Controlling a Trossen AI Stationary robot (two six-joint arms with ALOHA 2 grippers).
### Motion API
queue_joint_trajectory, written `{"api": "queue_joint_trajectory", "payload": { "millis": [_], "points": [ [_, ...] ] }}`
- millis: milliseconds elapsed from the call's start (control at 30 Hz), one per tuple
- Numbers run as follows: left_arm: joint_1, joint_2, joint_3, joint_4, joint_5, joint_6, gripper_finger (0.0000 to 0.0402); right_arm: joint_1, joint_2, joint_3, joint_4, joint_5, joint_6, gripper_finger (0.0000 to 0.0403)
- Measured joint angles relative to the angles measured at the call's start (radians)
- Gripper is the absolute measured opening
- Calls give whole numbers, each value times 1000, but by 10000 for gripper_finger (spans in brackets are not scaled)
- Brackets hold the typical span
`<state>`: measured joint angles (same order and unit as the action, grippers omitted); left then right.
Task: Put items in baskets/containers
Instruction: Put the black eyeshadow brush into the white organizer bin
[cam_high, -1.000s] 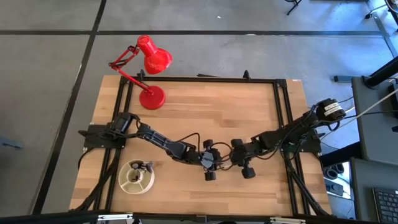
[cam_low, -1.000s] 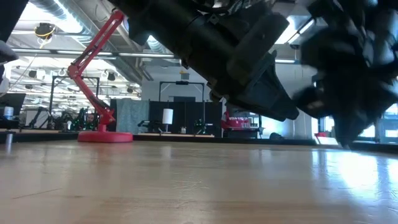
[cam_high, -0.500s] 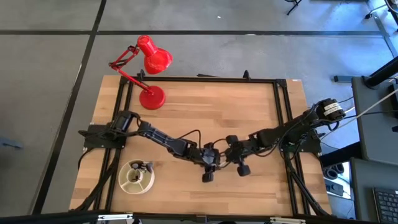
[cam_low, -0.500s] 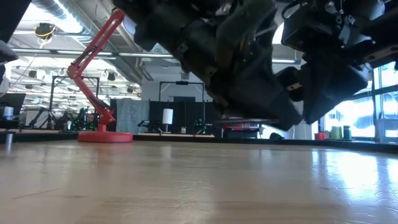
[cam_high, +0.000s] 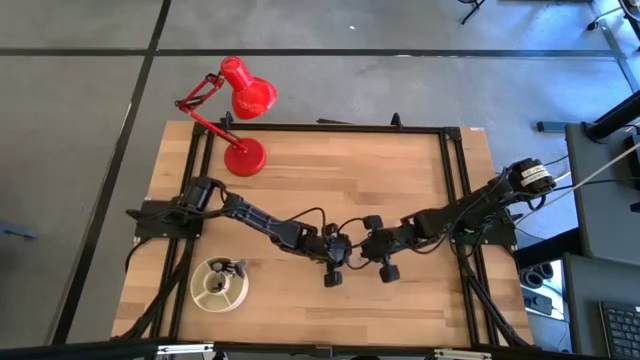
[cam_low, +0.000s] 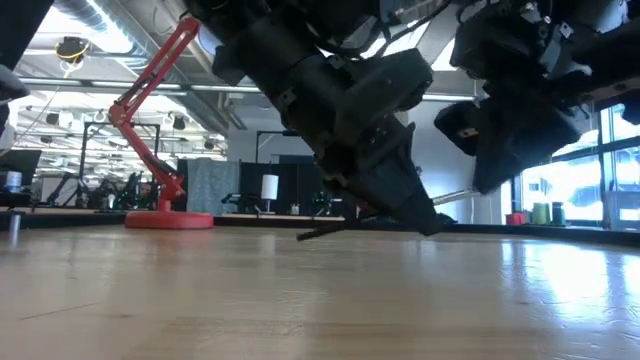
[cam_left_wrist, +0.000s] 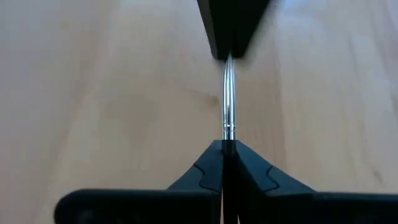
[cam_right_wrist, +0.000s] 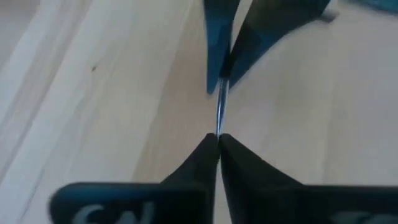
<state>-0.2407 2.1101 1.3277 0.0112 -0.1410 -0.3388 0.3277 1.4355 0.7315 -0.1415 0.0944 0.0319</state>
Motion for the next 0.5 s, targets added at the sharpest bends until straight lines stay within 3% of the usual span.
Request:
{"api": "queue_joint_trajectory", "payload": {
  "millis": [167, 267, 400, 500],
  "points": [
    [-9, -23, 1, 21, -143, -23, 15, -5, -46, 4, 64, 149, 58, 87],
    [-23, -57, 1, 13, -218, -41, 15, -7, -92, -19, 62, 320, 144, 131],
    [-46, -111, 2, -1, -329, -59, 15, -7, -187, -109, 85, 575, 267, 176],
    [-62, -141, 1, -10, -405, -67, 15, -11, -270, -236, 235, 618, 308, 196]
  ]
}}
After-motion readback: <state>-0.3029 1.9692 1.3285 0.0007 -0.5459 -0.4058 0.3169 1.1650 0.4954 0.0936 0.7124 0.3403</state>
